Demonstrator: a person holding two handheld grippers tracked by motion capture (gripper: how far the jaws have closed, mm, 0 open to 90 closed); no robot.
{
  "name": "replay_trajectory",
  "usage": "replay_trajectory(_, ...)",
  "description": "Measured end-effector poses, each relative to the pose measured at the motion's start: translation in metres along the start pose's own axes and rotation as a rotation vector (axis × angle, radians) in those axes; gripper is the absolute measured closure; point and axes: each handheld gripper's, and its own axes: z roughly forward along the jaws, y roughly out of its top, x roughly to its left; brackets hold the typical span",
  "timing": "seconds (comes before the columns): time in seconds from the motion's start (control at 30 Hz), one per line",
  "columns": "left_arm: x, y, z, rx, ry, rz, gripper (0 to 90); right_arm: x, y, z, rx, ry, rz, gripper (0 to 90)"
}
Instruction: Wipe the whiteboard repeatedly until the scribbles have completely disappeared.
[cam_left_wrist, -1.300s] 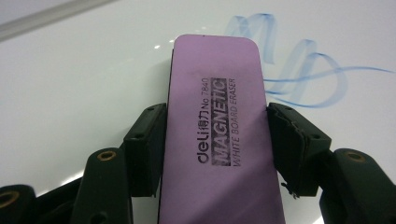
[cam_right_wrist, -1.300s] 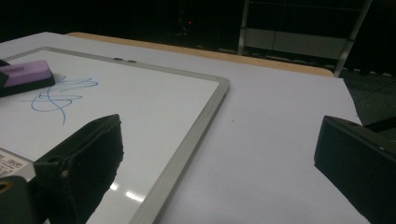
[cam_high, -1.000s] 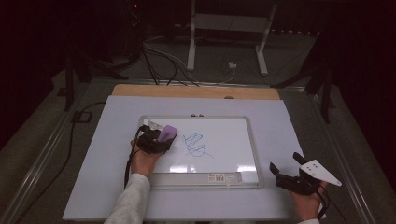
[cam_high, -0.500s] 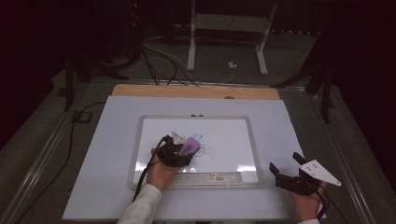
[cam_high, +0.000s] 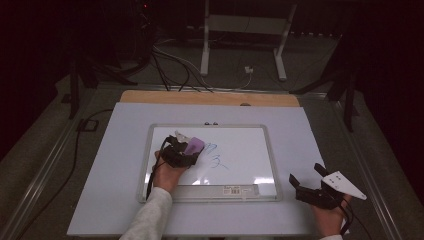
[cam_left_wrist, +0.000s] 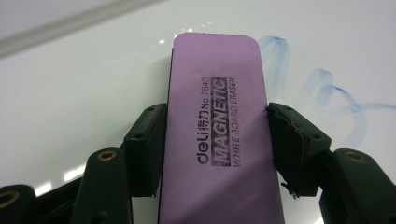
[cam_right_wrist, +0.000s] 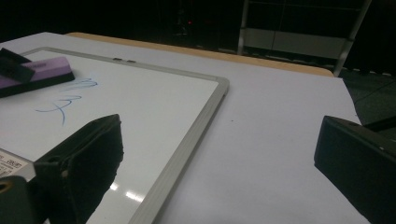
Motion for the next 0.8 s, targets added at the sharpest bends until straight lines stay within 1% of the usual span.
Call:
replay_trajectory(0.1, 0.005, 0.005, 0.004, 0.0, 0.02, -0.02, 42.0, 0.0, 0.0, 0.0, 0.0, 0.0, 0.0, 1.8)
replay_trajectory(0.2, 0.003, 0.007, 0.005, 0.007, 0.03, -0.018, 42.0, 0.0, 0.0, 0.0, 0.0, 0.001, 0.001, 1.8)
replay_trajectory(0.23, 0.002, 0.006, 0.005, 0.008, 0.015, -0.022, 42.0, 0.0, 0.0, 0.0, 0.0, 0.001, 0.001, 1.8)
replay_trajectory(0.33, -0.008, 0.005, 0.004, 0.014, -0.006, -0.002, 42.0, 0.0, 0.0, 0.001, 0.001, 0.001, -0.002, 1.8)
replay_trajectory(0.4, -0.018, 0.003, 0.002, 0.019, -0.031, 0.026, 42.0, 0.001, 0.0, 0.001, 0.002, 0.002, -0.003, 1.8)
replay_trajectory(0.53, -0.043, -0.003, -0.002, 0.023, -0.1, 0.092, 42.0, 0.001, 0.0, 0.001, 0.002, 0.004, -0.004, 1.8)
replay_trajectory(0.57, -0.049, -0.005, -0.004, 0.024, -0.114, 0.115, 42.0, 0.001, 0.0, 0.001, 0.002, 0.003, -0.004, 1.8)
replay_trajectory(0.6, -0.051, -0.006, -0.005, 0.023, -0.11, 0.128, 42.0, 0.001, 0.0, 0.001, 0.001, 0.003, -0.004, 1.8)
replay_trajectory(0.63, -0.051, -0.007, -0.005, 0.02, -0.109, 0.136, 42.0, 0.001, 0.0, 0.001, 0.001, 0.003, -0.002, 1.8)
replay_trajectory(0.67, -0.049, -0.006, -0.005, 0.023, -0.12, 0.126, 42.0, 0.001, 0.0, 0.001, 0.0, 0.003, -0.001, 1.8)
replay_trajectory(0.73, -0.042, -0.004, -0.003, 0.025, -0.094, 0.114, 42.0, 0.001, 0.0, 0.0, -0.001, 0.003, 0.001, 1.8)
replay_trajectory(0.8, -0.031, -0.001, -0.002, 0.029, -0.066, 0.082, 42.0, 0.001, 0.0, 0.0, -0.002, 0.002, 0.0, 1.8)
